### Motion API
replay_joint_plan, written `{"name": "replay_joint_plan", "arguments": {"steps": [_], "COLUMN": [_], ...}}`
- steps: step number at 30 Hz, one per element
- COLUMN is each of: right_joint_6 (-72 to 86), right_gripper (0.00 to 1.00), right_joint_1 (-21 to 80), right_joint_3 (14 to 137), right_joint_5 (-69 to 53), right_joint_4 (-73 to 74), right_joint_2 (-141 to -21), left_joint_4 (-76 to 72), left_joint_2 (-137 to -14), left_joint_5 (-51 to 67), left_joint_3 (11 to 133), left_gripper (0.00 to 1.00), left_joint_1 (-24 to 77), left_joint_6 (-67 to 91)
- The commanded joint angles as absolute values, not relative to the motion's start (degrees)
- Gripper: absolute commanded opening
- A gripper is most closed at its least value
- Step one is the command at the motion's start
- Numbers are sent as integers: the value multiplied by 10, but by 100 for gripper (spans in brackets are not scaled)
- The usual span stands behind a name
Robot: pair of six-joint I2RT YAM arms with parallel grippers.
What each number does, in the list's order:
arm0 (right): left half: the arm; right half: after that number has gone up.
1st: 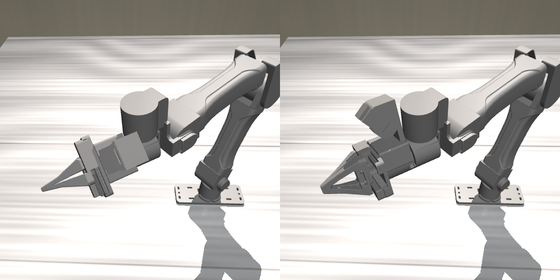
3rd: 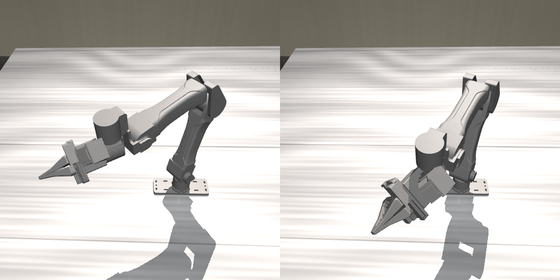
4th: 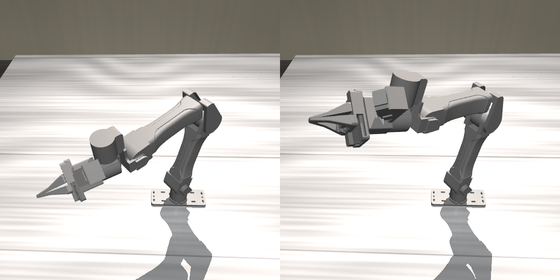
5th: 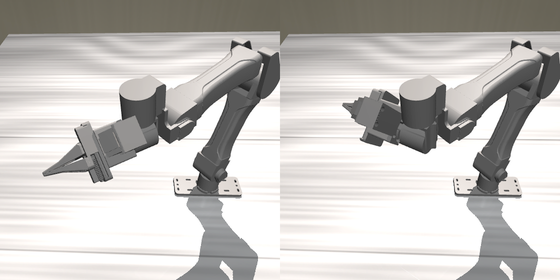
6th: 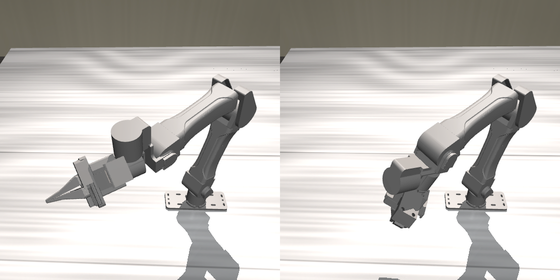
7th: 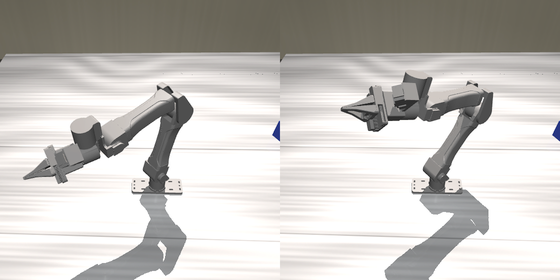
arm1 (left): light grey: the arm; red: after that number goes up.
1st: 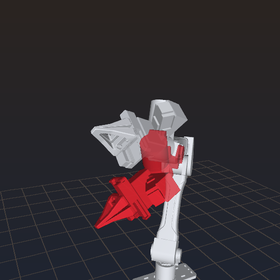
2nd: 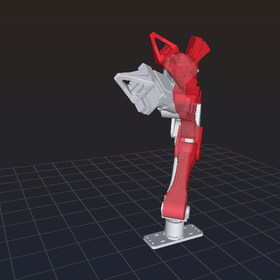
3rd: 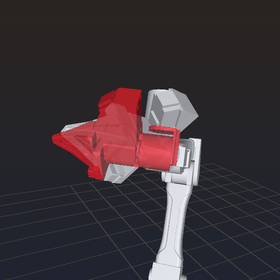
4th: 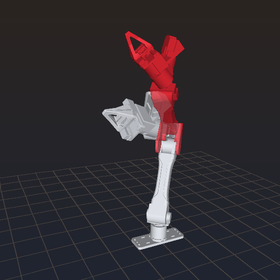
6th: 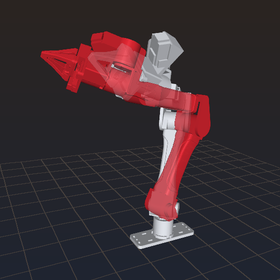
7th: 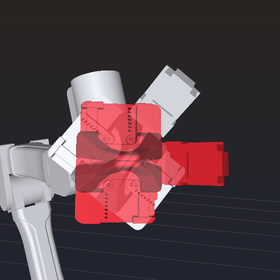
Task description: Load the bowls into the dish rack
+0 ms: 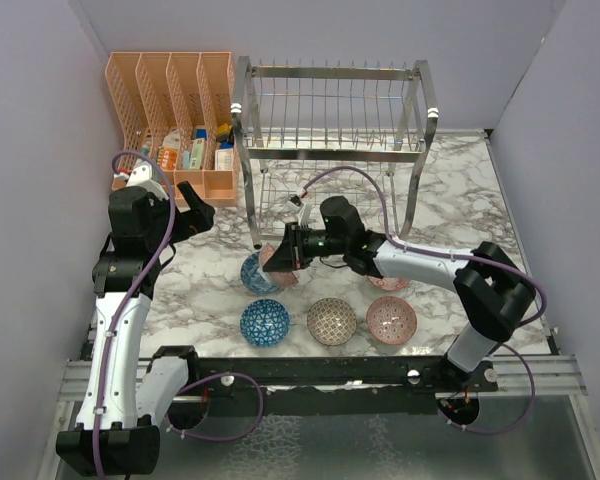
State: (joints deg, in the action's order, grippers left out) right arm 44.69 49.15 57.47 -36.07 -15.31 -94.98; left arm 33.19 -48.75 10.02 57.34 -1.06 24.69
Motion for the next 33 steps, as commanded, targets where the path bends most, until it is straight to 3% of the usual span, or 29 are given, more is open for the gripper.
{"name": "replay_joint_plan", "arguments": {"steps": [1, 7, 24, 33], "right_joint_6": [456, 467, 591, 648], "right_gripper": [1, 1, 1, 1], "right_joint_1": [474, 446, 352, 331], "right_joint_3": [606, 625, 625, 678], "right_joint_5": [-385, -366, -359, -296], "right_joint_4": [-215, -248, -519, -602], "right_joint_2": [-970, -985, -1074, -1138], "left_joint_4": [337, 337, 340, 336], "left_joint_2": [-480, -482, -492, -492], "left_joint_5": [112, 111, 109, 105], "left_joint_3": [594, 600, 615, 605], "left_gripper": [99, 99, 99, 99], "left_joint_1": [-14, -14, -14, -14], "left_joint_6": [244, 244, 232, 228]}}
